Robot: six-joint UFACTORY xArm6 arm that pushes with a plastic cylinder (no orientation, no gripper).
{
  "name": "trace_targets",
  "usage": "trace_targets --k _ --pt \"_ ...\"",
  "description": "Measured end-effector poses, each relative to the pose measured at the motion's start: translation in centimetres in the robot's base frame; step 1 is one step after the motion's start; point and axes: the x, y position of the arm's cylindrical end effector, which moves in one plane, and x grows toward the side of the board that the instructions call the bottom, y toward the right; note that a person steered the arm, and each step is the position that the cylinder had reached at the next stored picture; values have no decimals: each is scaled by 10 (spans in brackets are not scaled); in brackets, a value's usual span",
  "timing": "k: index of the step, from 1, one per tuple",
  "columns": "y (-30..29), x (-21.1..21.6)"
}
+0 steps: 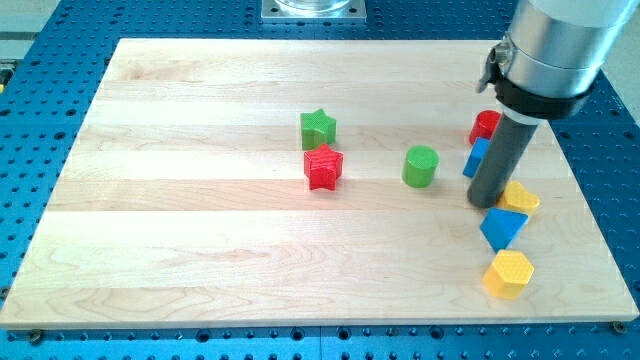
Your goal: Move the heart and cube above triangle to make a vertical line
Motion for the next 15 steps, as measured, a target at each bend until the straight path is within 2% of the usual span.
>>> trace_targets --k 1,2,3,4,5,7,8,9,10,12,13,14,15 --pt "-22 -16" --pt "-6 -35" --pt "50 -40" --pt "103 5" --pt "75 49" --pt "31 13" --pt "35 17" --pt "94 -23" --pt "95 -73" --pt "9 -77" --pt "18 -110" --pt "-40 -129" --pt "-49 -91"
